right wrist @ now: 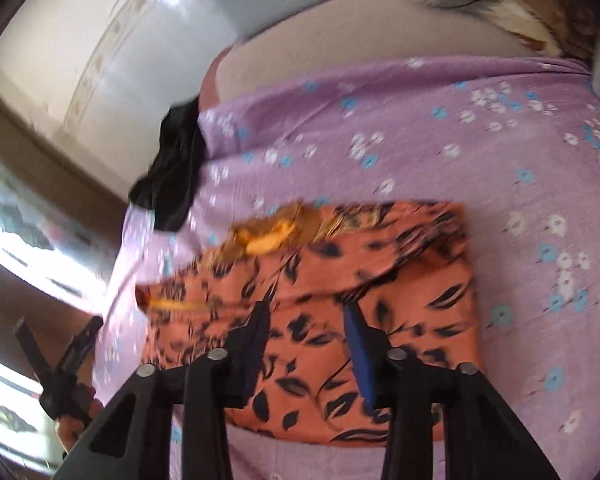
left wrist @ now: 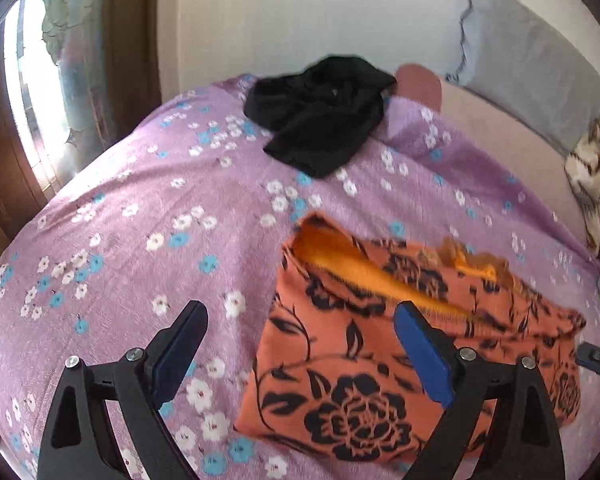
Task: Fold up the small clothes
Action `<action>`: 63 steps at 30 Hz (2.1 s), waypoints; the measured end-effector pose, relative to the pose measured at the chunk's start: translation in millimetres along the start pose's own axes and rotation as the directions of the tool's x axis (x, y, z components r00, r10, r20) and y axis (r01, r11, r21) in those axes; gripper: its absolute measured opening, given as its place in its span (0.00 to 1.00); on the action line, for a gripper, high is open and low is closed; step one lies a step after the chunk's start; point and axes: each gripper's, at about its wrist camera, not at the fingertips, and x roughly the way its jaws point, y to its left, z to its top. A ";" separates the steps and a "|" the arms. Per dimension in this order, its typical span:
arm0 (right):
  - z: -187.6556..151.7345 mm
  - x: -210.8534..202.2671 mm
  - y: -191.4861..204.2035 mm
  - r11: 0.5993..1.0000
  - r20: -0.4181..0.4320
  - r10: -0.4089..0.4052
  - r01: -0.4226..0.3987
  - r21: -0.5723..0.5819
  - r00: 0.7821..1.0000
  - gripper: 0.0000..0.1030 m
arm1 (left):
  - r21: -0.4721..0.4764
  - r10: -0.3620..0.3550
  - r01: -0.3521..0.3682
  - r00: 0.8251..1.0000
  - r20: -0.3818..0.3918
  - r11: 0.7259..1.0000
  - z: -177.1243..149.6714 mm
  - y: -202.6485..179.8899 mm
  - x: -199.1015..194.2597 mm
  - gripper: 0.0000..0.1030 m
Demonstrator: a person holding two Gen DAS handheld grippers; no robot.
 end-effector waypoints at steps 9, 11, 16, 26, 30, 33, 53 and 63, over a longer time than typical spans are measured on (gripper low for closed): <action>-18.4 161.7 118.7 0.965 -0.184 -0.134 0.086 -0.247 0.974 0.37 | 0.041 0.035 -0.026 0.976 -0.213 0.999 -17.6 12.0 64.0 0.92; 7.6 175.6 126.4 0.959 -0.112 -0.155 0.123 -0.256 0.982 0.37 | 0.013 0.017 -0.014 0.974 -0.225 1.000 -12.6 15.0 73.2 0.92; 76.6 168.9 102.8 0.969 0.109 -0.214 0.225 -0.106 0.971 0.35 | -0.022 0.021 -0.026 0.978 -0.210 0.999 -2.8 13.9 75.2 0.92; 54.7 55.7 -13.6 0.952 0.150 -0.307 0.302 0.055 0.940 0.36 | 0.006 0.051 -0.051 0.988 -0.144 0.999 -2.6 7.8 53.6 0.92; 40.7 80.9 -58.8 0.921 0.011 -0.368 0.363 0.143 0.930 0.37 | 0.079 0.128 -0.114 0.973 -0.193 0.990 -9.6 6.0 76.1 0.92; 44.1 88.8 -40.6 0.909 0.033 -0.404 0.398 0.126 0.914 0.39 | 0.023 0.085 -0.082 0.977 -0.195 0.996 -4.3 14.0 73.9 0.92; 34.9 219.2 188.2 0.943 -0.043 -0.123 0.104 -0.317 0.991 0.50 | -0.112 0.091 -0.097 0.994 -0.053 0.989 27.0 51.4 41.7 0.92; -0.2 79.1 96.1 0.966 0.128 -0.167 0.188 -0.177 0.978 0.50 | -0.108 0.091 -0.095 0.995 -0.046 0.990 23.7 41.7 26.2 0.92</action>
